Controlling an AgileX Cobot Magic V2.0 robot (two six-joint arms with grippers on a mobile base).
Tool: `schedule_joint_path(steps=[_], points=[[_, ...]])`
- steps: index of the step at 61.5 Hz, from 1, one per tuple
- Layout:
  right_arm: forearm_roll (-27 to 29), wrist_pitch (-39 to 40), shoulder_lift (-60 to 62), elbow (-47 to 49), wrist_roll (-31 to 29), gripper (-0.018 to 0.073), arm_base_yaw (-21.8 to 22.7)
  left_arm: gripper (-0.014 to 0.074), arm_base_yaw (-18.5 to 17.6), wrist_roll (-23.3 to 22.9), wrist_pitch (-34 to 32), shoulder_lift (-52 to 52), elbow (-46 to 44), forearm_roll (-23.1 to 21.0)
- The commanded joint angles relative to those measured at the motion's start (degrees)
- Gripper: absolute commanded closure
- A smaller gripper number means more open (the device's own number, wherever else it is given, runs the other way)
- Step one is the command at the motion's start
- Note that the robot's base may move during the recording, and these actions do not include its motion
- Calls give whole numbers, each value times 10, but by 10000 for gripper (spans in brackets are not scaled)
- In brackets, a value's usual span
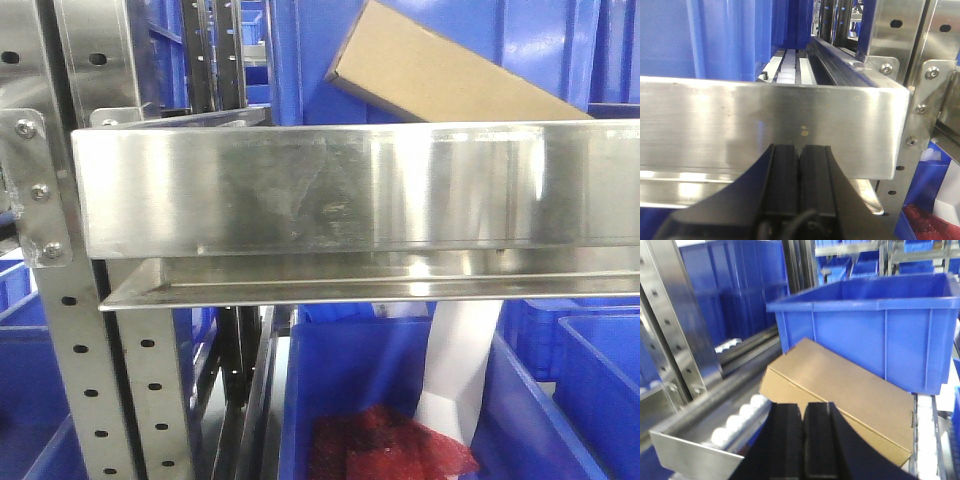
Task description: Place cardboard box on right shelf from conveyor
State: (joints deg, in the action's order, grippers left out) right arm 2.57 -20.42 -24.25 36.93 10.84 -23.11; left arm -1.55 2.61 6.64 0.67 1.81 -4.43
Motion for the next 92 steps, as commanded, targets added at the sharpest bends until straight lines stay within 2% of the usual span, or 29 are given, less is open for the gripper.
schedule_joint_path(steps=[1, 40, 45, 52, 59, 65, 71, 92], points=[[-8, 57, -1, 13, 8, 501, -1, 713, 0, 0, -50, 9, 5, -3], [-13, 51, 1, 13, 3, 501, 7, 713, 0, 0, -50, 9, 5, -3], [-18, 31, 6, 12, -22, 501, 41, 713, 0, 0, -50, 9, 5, -3], [-15, 29, 27, -6, -40, 501, 125, 713, 0, 0, -50, 9, 5, -3], [-15, 52, 73, -66, -46, 501, 206, 712, 0, 0, -50, 9, 5, -3], [-15, 87, 115, -136, -47, 501, 255, 713, 0, 0, -50, 9, 5, -3], [-15, 124, 160, -213, -47, 501, 275, 712, 0, 0, -50, 9, 5, -3], [-17, 240, 260, -386, -47, 501, 276, 713, 0, 0, -50, 9, 5, -3]])
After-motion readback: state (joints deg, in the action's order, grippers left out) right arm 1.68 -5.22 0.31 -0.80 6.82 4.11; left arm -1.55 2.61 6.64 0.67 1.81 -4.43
